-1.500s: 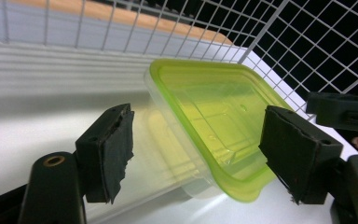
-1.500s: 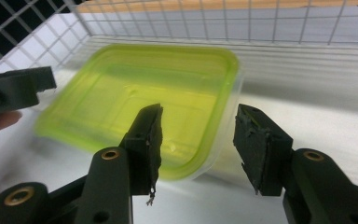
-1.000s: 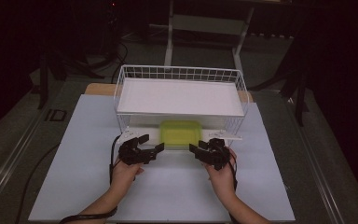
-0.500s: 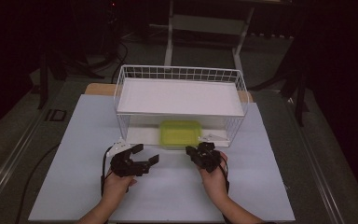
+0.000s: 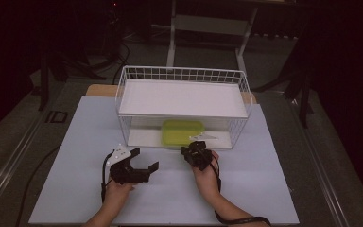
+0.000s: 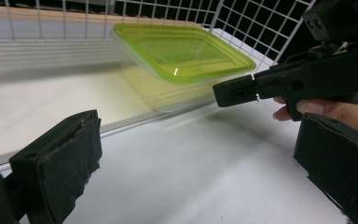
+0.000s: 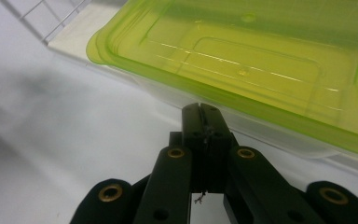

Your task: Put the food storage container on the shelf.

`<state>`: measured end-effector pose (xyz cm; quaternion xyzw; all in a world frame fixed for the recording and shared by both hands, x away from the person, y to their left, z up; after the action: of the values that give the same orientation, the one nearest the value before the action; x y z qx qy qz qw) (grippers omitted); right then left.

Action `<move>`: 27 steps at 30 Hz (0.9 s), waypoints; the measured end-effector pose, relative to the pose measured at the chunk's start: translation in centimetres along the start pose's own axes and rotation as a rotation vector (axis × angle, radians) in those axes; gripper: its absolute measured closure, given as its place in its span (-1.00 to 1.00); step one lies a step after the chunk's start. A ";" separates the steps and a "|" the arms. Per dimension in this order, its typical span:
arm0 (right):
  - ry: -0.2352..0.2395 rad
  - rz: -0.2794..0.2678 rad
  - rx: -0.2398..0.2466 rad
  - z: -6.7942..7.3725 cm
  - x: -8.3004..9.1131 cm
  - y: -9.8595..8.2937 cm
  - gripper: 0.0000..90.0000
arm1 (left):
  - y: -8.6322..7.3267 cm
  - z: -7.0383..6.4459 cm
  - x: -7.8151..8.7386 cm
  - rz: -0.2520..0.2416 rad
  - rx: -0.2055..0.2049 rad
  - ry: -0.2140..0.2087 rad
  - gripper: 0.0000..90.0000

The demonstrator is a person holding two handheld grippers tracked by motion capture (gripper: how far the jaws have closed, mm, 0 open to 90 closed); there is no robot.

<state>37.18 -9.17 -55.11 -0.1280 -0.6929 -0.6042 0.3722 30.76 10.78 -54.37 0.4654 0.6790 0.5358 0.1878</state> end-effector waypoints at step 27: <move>-0.056 -0.002 -0.092 -1.8 -4.5 3.8 0.99 | -0.4 -0.6 -0.9 0.043 -0.095 0.022 -0.96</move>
<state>43.33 -8.69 -55.28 -0.1611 -0.6745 -0.6319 0.3461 30.57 9.68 -54.73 0.4644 0.6446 0.5765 0.1909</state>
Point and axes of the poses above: each handheld gripper's, and its own axes: x roughly backward along the jaws, y roughly out of its top, z roughly to its left, the point moved 5 cm from there along -x, roughly forward along the jaws, and after that the axes turned 15 degrees about -y, right-handed, at the moved point
